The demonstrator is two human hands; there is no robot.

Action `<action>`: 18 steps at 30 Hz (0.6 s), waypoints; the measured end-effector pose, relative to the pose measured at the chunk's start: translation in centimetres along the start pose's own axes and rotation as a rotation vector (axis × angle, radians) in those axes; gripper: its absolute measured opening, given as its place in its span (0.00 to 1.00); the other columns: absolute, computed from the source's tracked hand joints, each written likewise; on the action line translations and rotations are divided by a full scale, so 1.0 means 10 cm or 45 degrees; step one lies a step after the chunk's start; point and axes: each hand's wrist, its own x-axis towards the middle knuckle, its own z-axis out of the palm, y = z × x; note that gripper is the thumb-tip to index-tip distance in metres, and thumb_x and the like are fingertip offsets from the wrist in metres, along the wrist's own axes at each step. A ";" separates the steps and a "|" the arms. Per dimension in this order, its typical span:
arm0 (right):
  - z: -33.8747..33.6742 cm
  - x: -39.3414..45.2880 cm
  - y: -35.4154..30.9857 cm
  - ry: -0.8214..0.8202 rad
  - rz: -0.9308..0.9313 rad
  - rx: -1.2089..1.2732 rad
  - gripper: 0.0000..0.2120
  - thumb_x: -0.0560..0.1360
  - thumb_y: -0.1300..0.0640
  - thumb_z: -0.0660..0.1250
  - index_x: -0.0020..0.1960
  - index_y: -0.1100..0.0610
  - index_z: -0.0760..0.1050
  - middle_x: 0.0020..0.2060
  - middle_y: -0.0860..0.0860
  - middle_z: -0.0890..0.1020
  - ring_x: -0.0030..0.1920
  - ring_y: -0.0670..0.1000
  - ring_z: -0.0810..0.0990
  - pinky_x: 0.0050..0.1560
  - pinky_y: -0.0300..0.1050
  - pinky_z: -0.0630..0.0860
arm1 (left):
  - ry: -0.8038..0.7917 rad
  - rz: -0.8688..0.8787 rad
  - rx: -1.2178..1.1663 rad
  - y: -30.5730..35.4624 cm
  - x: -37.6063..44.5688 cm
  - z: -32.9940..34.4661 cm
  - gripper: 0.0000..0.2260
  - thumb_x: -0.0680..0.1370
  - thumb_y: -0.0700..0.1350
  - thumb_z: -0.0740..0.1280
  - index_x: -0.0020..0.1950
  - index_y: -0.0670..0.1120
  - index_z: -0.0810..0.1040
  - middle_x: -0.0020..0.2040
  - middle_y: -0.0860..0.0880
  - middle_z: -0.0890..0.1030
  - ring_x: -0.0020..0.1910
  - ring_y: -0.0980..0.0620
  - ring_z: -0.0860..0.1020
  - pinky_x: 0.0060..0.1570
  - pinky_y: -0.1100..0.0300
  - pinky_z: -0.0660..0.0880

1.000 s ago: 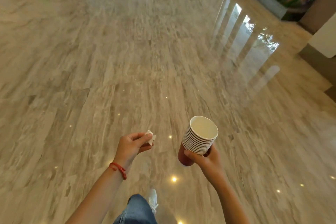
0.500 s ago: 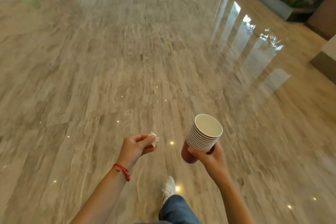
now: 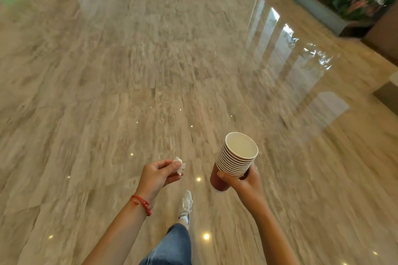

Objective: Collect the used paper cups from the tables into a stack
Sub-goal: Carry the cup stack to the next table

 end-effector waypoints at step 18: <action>0.12 4.41 -0.83 0.170 0.024 -0.006 0.25 0.62 0.65 0.78 0.56 0.56 0.74 0.46 0.49 0.84 0.46 0.43 0.82 0.41 0.32 0.76 | -0.148 -0.013 0.093 2.09 4.13 1.46 0.05 0.70 0.39 0.72 0.42 0.38 0.82 0.34 0.44 0.84 0.35 0.52 0.83 0.34 0.65 0.79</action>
